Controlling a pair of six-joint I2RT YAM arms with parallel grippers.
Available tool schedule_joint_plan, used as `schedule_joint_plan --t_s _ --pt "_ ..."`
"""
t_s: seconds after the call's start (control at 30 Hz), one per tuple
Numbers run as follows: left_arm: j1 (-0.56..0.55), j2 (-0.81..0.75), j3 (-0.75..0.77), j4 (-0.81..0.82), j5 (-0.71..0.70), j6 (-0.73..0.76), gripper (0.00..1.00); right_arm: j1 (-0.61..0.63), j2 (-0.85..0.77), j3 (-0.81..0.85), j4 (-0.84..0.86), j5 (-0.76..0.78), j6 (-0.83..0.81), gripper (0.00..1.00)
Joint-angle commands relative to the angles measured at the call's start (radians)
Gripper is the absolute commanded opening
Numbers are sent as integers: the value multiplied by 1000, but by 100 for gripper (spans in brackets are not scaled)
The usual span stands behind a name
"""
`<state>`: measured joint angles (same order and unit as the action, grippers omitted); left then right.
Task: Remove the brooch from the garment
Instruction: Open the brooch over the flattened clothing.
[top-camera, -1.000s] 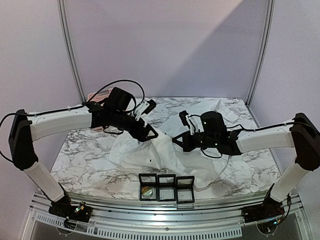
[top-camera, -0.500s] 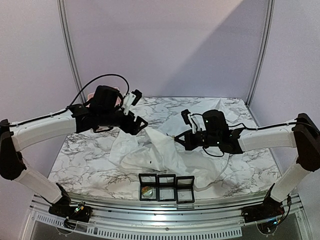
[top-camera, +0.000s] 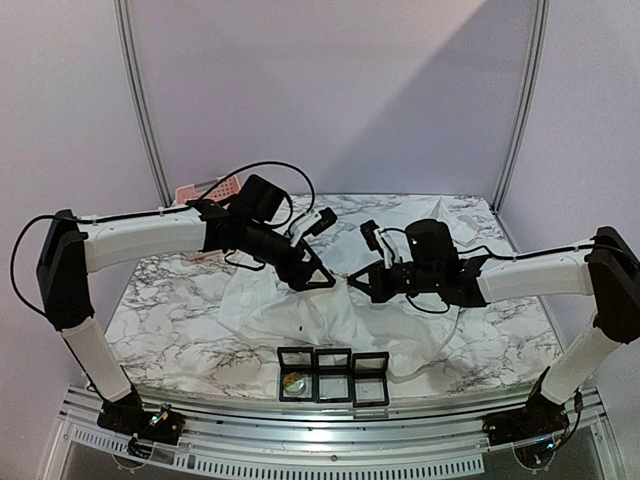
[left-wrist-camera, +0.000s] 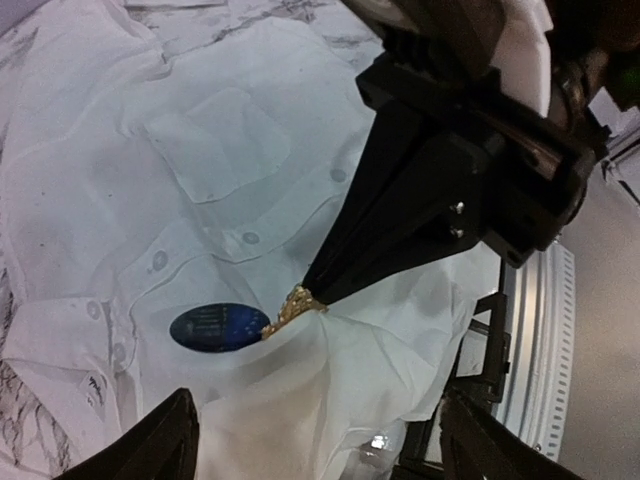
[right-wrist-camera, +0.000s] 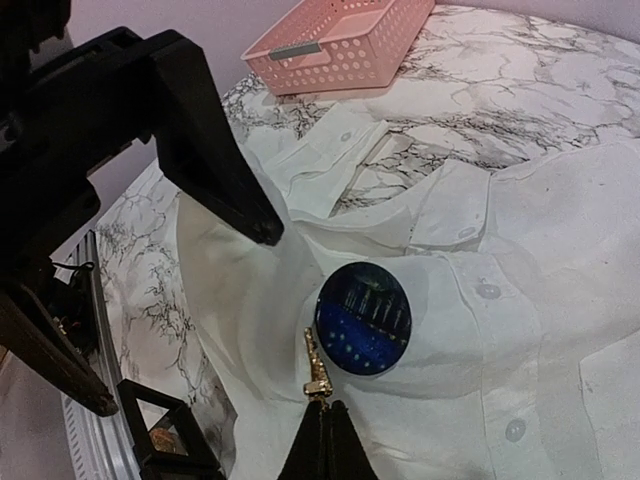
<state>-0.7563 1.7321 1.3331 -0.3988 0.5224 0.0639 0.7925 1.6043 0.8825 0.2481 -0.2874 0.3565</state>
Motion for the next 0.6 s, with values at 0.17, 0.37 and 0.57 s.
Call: schedule_joint_plan --t_s 0.17,0.37,0.57 --pt "-12 85 46 -71 82 67 75 -4 -17 -8 36 -103 -30 0" --pt "-18 107 54 -75 105 64 56 -6 -4 -2 40 -140 -38 0" --pt "-21 133 62 -73 97 57 45 -7 7 8 36 -167 -45 0"
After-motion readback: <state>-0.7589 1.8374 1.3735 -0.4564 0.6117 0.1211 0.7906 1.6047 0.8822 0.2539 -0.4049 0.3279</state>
